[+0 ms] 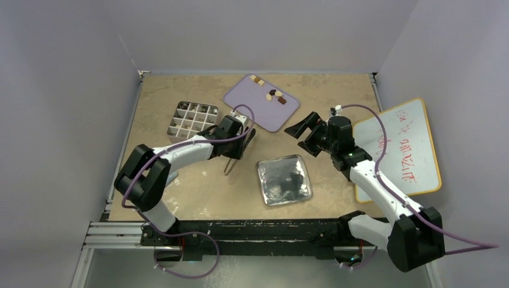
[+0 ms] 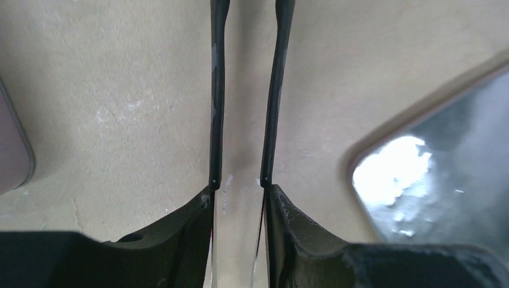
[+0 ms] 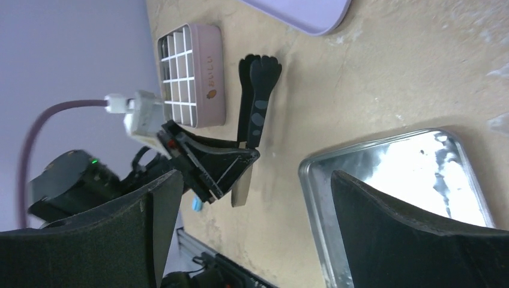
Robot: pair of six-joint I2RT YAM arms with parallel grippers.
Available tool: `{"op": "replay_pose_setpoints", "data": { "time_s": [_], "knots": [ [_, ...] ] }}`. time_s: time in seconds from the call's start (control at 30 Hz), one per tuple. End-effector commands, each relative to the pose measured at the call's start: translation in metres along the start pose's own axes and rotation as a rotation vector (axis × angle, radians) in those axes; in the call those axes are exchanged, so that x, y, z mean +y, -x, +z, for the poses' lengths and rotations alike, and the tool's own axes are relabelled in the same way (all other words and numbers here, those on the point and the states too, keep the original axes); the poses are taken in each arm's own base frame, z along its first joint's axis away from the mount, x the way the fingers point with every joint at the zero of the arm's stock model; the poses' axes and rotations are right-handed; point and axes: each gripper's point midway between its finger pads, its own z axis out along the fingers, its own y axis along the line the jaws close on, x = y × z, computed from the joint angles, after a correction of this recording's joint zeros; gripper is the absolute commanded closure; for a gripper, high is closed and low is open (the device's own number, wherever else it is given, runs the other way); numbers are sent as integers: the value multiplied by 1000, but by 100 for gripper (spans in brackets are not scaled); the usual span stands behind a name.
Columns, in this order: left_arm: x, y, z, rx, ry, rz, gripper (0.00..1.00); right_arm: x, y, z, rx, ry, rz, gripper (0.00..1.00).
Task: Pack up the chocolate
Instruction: Adjust the clamp.
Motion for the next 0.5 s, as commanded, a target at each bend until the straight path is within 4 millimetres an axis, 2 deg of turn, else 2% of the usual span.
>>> {"op": "replay_pose_setpoints", "data": {
  "time_s": [0.0,0.13,0.27,0.47],
  "knots": [
    [-27,53,-48,-133,-97,27,68,32,3,11,48,104,100,6],
    [-44,71,-71,-171,-180,31,68,38,5,25,64,105,143,5],
    [-61,87,-90,-197,-253,35,68,53,3,39,95,136,163,4],
    [-73,96,-102,-193,-308,46,68,71,-4,68,144,180,180,8]
  ]
}}
